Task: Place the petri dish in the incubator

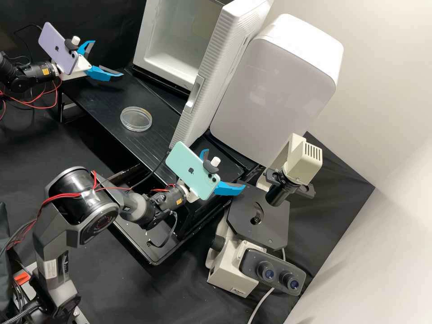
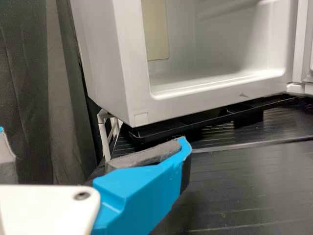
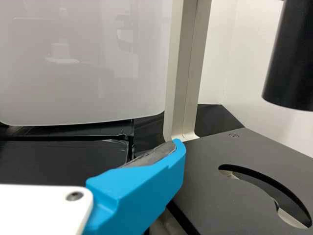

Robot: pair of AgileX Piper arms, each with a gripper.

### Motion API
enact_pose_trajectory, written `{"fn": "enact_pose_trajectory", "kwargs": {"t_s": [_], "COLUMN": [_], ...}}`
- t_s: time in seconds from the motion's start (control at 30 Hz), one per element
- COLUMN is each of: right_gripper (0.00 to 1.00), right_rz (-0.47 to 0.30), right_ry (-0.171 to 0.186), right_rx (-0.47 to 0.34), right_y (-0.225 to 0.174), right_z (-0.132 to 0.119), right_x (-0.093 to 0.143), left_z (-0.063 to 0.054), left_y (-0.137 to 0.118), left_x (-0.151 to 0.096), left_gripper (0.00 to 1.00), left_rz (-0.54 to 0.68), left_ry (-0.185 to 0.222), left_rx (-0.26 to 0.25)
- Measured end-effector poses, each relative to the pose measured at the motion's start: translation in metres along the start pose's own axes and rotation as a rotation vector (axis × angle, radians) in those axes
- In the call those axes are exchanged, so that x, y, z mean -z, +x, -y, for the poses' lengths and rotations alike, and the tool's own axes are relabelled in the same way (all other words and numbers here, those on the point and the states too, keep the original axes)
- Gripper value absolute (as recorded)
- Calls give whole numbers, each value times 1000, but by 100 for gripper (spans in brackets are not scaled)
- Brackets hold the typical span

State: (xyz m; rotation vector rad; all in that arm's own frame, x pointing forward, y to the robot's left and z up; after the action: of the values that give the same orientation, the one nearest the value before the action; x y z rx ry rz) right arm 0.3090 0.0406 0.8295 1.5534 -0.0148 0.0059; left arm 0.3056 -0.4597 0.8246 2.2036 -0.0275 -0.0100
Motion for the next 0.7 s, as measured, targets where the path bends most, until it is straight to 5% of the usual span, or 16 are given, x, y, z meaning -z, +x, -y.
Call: {"fn": "enact_pose_trajectory", "kwargs": {"t_s": [0.53,0.7], "right_gripper": [100,100], "right_rz": [0,0], "right_ry": [0,0], "right_rx": [0,0], "right_y": [0,0], "right_z": [0,0], "right_x": [0,0], "left_z": [0,-8], "left_y": [-1,-12], "left_x": [-3,-14], "left_gripper": [100,100], "left_rz": [14,67], "left_ry": [4,0], "left_rx": [2,-20]}}
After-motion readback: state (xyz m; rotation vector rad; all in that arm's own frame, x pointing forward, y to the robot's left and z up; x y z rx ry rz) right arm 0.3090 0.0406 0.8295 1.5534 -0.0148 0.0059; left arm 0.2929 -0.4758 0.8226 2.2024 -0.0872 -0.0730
